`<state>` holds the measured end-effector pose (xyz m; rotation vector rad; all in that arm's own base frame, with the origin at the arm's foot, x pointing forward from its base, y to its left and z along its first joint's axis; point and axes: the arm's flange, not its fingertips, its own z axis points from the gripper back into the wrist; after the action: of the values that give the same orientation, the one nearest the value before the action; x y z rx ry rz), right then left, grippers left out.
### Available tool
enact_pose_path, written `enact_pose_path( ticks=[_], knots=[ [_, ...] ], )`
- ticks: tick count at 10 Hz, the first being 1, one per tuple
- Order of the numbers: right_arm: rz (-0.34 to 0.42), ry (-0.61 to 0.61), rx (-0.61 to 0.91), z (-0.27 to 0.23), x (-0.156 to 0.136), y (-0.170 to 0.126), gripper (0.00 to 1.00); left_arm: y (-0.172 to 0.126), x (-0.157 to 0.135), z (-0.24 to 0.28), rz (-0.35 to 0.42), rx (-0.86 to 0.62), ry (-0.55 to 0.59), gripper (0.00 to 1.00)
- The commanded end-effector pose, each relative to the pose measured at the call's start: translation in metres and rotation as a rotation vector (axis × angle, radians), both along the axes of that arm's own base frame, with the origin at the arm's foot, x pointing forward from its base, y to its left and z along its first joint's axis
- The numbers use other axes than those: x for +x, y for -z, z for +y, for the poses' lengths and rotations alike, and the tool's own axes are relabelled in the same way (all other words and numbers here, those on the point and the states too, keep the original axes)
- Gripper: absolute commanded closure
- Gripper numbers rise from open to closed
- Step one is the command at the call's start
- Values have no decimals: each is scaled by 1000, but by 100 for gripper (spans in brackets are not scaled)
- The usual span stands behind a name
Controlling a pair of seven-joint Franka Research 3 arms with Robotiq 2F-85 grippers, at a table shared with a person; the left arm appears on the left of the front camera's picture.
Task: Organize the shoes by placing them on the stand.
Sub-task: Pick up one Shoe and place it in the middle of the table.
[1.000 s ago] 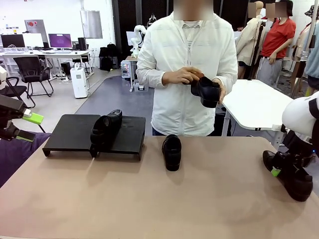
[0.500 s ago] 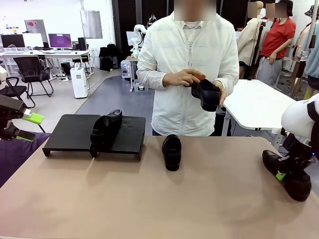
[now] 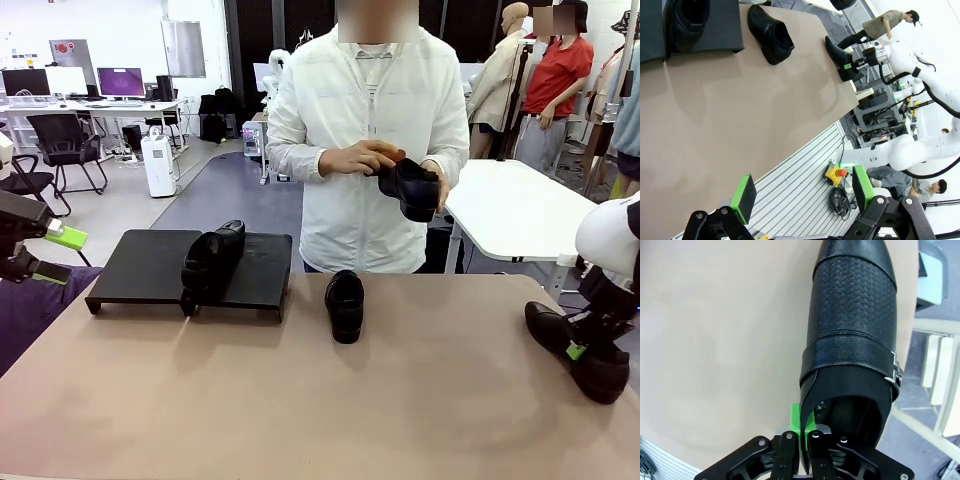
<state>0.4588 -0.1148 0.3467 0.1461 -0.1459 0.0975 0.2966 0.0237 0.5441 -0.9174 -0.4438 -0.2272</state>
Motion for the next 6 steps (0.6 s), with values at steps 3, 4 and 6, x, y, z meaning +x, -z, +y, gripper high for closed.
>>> enact_pose_path(
  ticks=[3,4,6],
  knots=[
    [-132,81,168,-11,-28,-104,100,0,-1,2,-14,-3,16,0],
    [-130,143,189,-4,-50,-153,100,0,-1,2,-14,-3,16,0],
    [-141,268,143,7,-95,-211,100,0,-1,2,-14,-3,16,0]
  ],
)
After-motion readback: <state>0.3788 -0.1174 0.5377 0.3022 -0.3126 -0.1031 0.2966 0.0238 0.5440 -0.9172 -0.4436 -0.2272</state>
